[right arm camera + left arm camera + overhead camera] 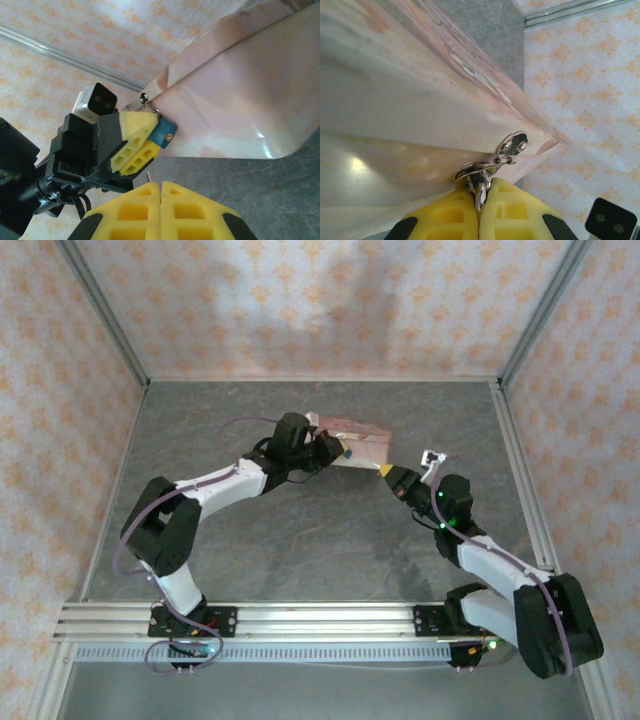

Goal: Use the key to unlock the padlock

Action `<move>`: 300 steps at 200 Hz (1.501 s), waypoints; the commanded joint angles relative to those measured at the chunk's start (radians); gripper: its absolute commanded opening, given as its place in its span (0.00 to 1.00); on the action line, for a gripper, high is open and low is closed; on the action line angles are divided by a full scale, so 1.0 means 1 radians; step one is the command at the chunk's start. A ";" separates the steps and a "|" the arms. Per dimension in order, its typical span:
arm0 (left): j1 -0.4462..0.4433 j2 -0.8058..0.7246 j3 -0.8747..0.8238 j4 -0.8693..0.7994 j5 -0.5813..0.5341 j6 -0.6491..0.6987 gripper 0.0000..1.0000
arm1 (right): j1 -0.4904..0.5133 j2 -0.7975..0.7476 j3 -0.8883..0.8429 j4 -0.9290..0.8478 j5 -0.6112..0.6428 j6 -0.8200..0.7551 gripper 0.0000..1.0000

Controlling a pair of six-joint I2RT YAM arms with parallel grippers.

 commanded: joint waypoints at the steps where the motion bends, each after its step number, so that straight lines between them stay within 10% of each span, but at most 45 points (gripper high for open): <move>1: -0.014 0.026 0.051 0.062 0.019 -0.048 0.00 | 0.035 0.011 -0.004 0.134 0.020 0.003 0.00; 157: -0.004 0.073 0.015 0.231 0.178 -0.092 0.00 | 0.077 0.438 -0.041 0.670 0.104 0.179 0.00; 300: 0.007 0.073 -0.040 0.312 0.193 -0.100 0.00 | 0.043 0.458 -0.023 0.670 0.090 0.206 0.00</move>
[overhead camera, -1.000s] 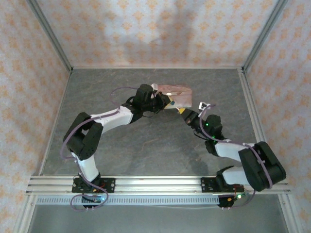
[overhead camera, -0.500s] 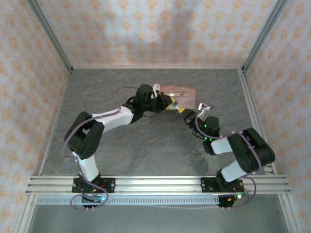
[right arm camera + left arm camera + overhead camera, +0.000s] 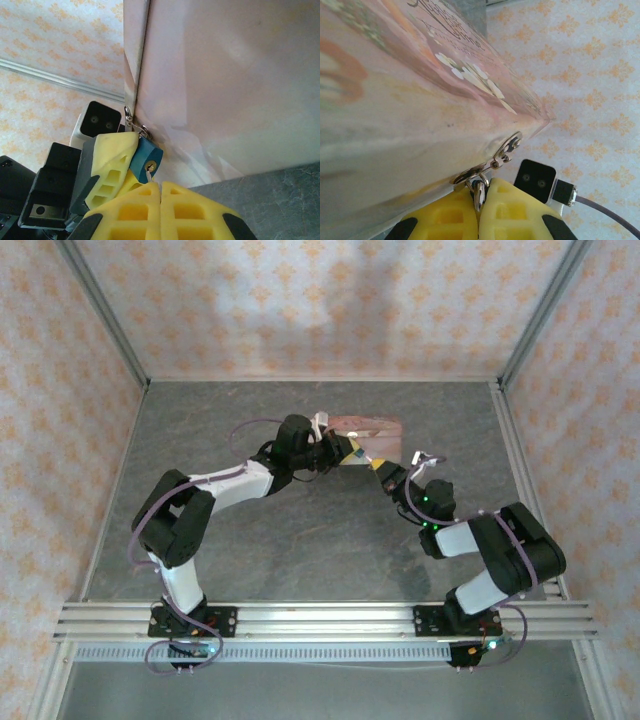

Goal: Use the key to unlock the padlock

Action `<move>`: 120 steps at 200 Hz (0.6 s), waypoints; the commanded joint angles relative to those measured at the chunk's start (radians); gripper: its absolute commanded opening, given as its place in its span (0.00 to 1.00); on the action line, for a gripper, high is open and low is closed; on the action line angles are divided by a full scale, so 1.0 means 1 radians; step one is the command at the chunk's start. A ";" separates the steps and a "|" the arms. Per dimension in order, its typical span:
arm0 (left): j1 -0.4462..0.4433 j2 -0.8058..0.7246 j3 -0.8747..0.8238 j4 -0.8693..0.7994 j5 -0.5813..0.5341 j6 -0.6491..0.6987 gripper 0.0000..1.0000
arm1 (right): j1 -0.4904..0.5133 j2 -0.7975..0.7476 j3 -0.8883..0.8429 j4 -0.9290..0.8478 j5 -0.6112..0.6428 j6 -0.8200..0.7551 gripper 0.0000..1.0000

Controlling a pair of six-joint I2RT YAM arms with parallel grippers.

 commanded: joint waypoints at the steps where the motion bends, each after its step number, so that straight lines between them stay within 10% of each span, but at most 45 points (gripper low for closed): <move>1: 0.006 -0.001 -0.019 0.079 0.046 -0.029 0.00 | -0.006 0.012 0.008 0.064 -0.012 0.007 0.00; 120: 0.006 -0.002 -0.034 0.103 0.054 -0.039 0.00 | 0.010 0.046 0.050 0.063 -0.022 0.001 0.00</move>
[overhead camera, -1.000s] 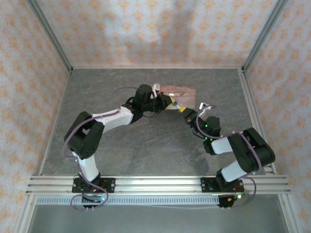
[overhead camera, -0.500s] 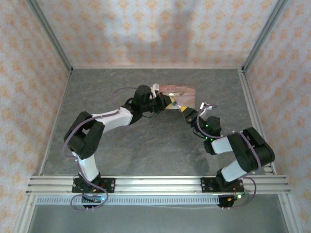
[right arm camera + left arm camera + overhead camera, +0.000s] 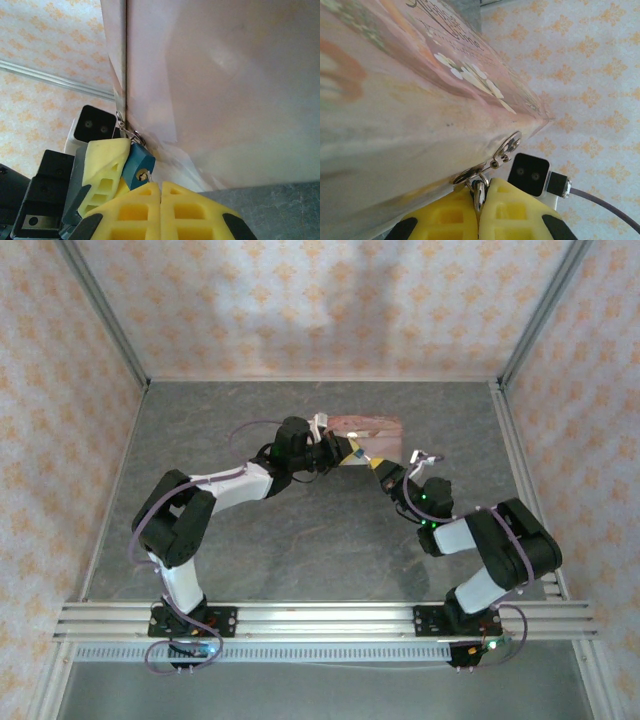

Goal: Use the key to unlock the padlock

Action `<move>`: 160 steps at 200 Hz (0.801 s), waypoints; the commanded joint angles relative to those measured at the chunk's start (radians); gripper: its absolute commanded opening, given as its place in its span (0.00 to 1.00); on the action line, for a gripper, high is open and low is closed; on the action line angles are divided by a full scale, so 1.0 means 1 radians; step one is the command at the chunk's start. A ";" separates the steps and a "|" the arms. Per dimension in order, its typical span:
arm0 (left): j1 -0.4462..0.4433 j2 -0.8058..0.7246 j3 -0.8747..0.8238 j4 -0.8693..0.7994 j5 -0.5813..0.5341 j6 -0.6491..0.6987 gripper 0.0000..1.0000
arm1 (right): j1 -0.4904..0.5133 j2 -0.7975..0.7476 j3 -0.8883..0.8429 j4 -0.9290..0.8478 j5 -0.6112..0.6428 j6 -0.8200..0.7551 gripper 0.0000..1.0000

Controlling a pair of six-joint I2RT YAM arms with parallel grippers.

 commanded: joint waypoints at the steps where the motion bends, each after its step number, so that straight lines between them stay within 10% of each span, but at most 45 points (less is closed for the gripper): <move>1: 0.005 -0.002 -0.009 0.053 0.045 -0.038 0.00 | 0.010 0.011 0.028 0.058 -0.018 -0.002 0.00; 160: 0.004 0.007 -0.012 0.059 0.052 -0.044 0.00 | 0.036 0.011 0.054 0.059 -0.036 -0.014 0.00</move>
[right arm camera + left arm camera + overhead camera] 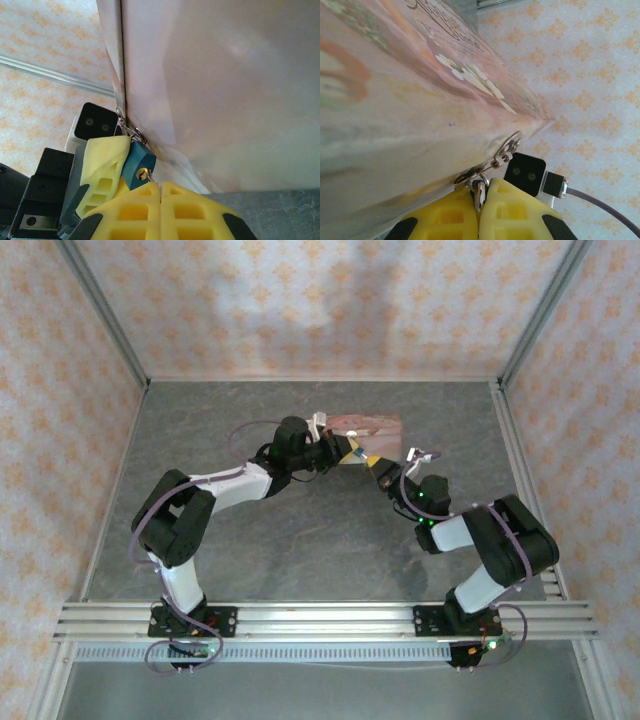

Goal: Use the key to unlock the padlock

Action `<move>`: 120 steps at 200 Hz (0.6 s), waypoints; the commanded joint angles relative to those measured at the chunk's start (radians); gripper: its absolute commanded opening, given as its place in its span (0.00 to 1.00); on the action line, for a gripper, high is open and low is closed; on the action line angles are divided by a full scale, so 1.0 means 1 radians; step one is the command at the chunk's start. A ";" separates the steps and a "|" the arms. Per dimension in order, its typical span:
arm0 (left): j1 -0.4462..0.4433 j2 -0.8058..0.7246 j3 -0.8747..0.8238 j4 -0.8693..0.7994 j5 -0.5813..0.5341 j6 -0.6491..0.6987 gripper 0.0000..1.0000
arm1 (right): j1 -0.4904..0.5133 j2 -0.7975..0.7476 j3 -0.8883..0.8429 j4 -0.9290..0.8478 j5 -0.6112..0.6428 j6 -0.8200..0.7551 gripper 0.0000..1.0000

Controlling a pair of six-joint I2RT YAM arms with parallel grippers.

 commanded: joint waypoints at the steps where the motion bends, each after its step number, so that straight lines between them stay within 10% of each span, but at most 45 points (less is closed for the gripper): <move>1: -0.003 0.007 -0.006 0.036 0.049 -0.026 0.00 | 0.018 -0.011 0.026 0.056 -0.035 -0.013 0.00; 120: -0.001 0.002 -0.011 0.034 0.047 -0.024 0.00 | 0.019 -0.042 0.005 0.056 -0.035 -0.017 0.00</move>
